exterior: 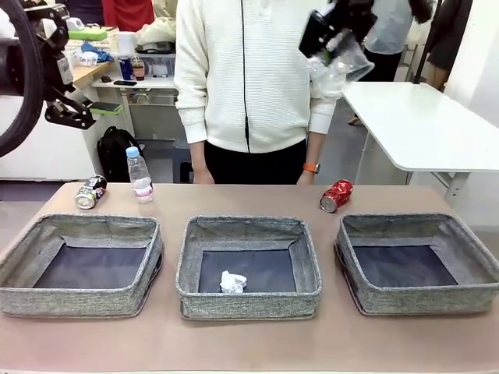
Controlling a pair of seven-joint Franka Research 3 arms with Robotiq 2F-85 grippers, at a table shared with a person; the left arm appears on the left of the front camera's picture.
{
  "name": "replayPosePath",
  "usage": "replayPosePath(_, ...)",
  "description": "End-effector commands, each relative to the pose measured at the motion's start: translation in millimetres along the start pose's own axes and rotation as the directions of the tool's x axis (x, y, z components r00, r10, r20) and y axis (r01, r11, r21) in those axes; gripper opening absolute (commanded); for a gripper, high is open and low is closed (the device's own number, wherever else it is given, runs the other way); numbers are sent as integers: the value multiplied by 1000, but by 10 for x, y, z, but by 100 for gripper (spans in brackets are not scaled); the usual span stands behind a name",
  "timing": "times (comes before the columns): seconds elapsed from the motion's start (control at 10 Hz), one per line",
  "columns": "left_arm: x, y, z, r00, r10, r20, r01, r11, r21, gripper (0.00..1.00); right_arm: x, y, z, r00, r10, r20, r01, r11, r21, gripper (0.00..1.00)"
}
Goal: Sort the waste into the appropriate baskets.
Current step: Pick up the waste item pointed out by the person.
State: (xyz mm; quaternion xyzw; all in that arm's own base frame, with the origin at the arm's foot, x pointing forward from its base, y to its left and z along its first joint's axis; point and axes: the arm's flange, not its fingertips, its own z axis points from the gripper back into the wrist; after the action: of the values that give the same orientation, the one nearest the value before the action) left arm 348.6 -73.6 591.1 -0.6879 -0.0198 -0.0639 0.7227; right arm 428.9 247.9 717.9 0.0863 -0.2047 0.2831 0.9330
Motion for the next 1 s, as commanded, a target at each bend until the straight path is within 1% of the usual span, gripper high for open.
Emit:
replayPosePath(0.0, -17, 7, 28, 1000, -21, -15, 21, 1000, 4, 100, -66, -141, 7, 998, -34, -52, 32, 999, -34, 0)
replayPosePath(0.2, -17, 7, 28, 1000, -21, -15, 21, 1000, 4, 100, -66, -141, 7, 998, -34, -52, 32, 999, -34, 0)
replayPosePath(0.3, -17, 7, 28, 1000, -21, -15, 21, 1000, 4, 100, -18, -47, -19, 1000, -7, -15, 7, 1000, -6, 0)
replayPosePath(0.4, -17, 7, 28, 1000, -21, -15, 21, 1000, 4, 100, -71, -41, -91, 994, -77, -78, 74, 996, -42, 0)
replayPosePath(0.5, -17, 7, 28, 1000, -21, -15, 21, 1000, 4, 100, 166, 278, -107, 991, -76, -112, 72, 997, -39, 0)
replayPosePath(0.6, -17, 7, 28, 1000, -21, -15, 21, 1000, 4, 100, 405, 625, -80, 988, -19, -156, 27, 998, 52, 0)
replayPosePath(0.7, -17, 7, 28, 1000, -21, -15, 21, 1000, 4, 100, 531, 895, -24, 982, -43, -182, 51, 998, 41, 0)
replayPosePath(0.8, -17, 7, 28, 1000, -21, -15, 21, 1000, 4, 100, 562, 1116, -27, 976, -89, -201, 98, 995, 32, 0)
replayPosePath(0.9, -17, 7, 28, 1000, -21, -15, 21, 1000, 4, 100, 527, 1279, -37, 941, -186, -283, 189, 982, -16, 0)
